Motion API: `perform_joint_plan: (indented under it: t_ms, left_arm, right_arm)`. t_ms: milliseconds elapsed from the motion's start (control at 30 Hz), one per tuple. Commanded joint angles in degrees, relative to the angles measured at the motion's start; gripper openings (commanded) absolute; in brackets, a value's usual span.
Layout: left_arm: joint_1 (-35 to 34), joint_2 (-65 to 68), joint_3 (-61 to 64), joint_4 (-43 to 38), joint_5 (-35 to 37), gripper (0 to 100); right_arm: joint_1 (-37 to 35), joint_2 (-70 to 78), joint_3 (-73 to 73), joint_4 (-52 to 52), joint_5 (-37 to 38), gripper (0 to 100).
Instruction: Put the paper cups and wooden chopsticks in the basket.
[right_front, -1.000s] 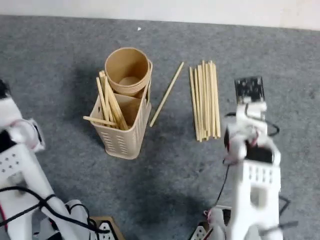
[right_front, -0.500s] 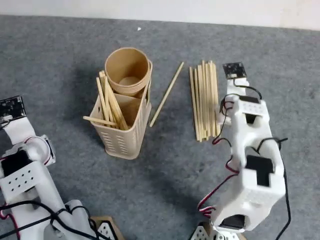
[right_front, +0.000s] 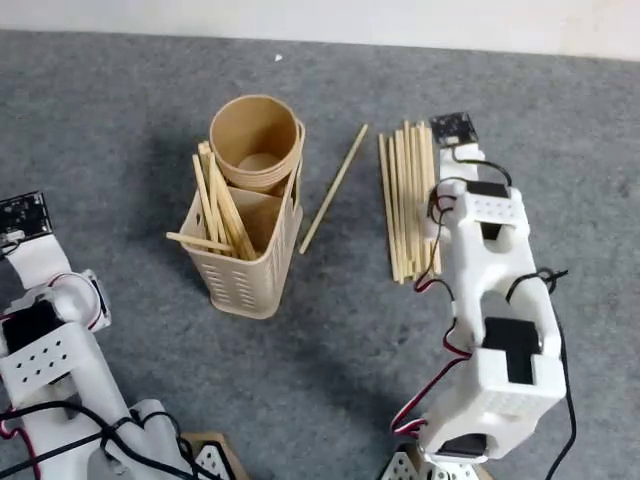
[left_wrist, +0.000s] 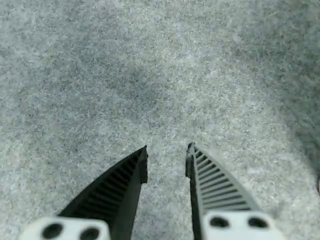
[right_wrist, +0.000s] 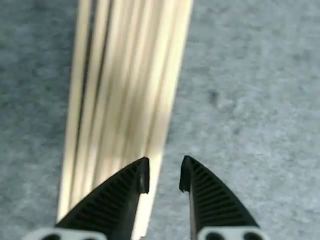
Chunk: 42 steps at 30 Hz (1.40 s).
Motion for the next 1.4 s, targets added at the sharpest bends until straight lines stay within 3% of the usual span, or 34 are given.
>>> perform_joint_plan:
  t_ms: [0,433,567,700,1033,1367]
  left_arm:
    - [0.4,-1.5,0.2,-0.8,0.0,16]
    - [0.5,-1.5,0.5,-0.8,0.0,16]
    - [0.5,-1.5,0.5,-0.8,0.0,16]
    - [0.5,-1.5,0.5,-0.8,0.0,16]
    - [0.5,-1.5,0.5,-0.8,0.0,16]
    - [0.5,-1.5,0.5,-0.8,0.0,16]
  right_arm:
    - [-0.2,1.4,-2.6,0.2,0.0,12.0]
    - [7.7,10.6,-8.2,-0.9,0.3,11.8]
    - [7.3,10.5,-8.0,-0.8,0.1,0.0]
    - [6.5,9.5,-8.5,1.7,-1.8,0.7]
    - [1.7,-22.5,-2.9,-0.9,-12.7,0.7]
    - [-15.1,-56.6,19.2,-13.6,-17.0,0.7]
